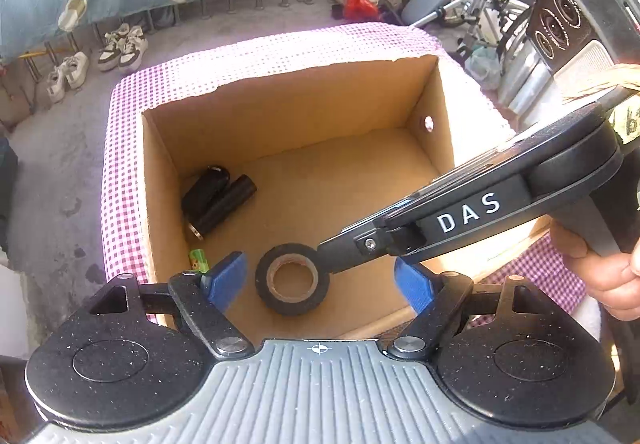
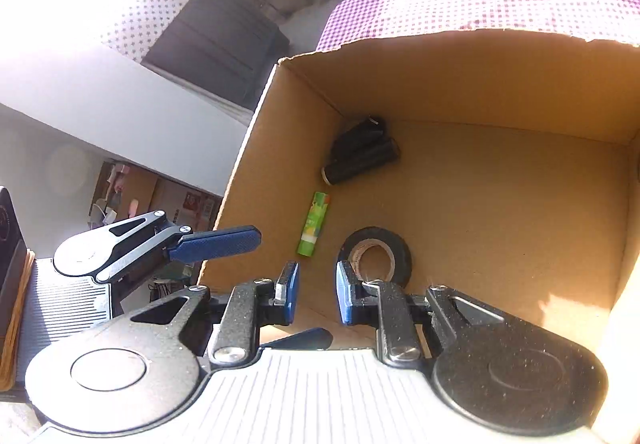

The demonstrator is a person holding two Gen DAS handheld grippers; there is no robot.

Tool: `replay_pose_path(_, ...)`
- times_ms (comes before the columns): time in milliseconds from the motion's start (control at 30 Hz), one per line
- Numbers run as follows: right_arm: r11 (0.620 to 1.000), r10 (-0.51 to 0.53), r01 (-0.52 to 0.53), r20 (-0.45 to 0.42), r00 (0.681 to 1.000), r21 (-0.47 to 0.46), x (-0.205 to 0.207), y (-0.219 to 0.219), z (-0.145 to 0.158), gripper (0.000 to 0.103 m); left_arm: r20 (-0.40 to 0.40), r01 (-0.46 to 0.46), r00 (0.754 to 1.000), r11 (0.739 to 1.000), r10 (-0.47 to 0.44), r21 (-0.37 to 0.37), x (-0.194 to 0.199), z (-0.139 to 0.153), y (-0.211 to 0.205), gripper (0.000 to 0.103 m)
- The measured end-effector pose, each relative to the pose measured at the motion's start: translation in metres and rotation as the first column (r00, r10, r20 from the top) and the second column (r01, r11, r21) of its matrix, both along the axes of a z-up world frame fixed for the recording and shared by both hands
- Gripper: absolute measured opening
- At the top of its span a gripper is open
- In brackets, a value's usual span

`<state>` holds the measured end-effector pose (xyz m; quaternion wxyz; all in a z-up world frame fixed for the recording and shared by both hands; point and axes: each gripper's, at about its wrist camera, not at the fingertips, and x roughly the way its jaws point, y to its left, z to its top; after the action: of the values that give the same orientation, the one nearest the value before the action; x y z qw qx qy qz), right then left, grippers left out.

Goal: Organize rigid objects
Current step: 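Open the right gripper to drop the tape roll in the box, then move the right gripper to the pink lid and close on its rim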

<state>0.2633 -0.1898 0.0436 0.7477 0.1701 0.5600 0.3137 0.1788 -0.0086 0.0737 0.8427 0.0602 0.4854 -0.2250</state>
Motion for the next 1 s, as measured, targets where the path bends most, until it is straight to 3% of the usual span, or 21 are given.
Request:
replay_pose_path(233,0.991,-0.076,0.055,0.171,0.982,0.124,-0.081,-0.047,0.051,0.023,0.139,-0.019,0.989,0.987,0.041,-0.157,-0.055,0.033,0.032,0.096)
replay_pose_path(433,0.977,-0.167,0.119,0.288,0.943,0.176,-0.168,-0.069,0.044,0.026,0.154,-0.078,0.981,0.97,0.115,-0.229,-0.101,0.008,0.045,0.1)
replay_pose_path(533,0.975,-0.208,0.168,0.321,0.924,0.147,-0.198,-0.061,0.02,0.044,0.125,-0.092,0.985,0.975,0.119,-0.203,-0.114,-0.019,0.04,0.101)
replay_pose_path(767,0.962,-0.274,0.262,0.25,0.929,0.081,-0.206,-0.023,-0.044,0.045,0.063,-0.126,0.99,0.992,0.127,-0.016,-0.116,-0.08,0.026,0.101)
replay_pose_path(1000,0.972,-0.233,0.235,0.222,0.947,0.015,-0.2,0.015,-0.073,0.044,0.074,-0.118,0.991,0.992,0.116,0.035,-0.113,-0.104,0.026,0.099)
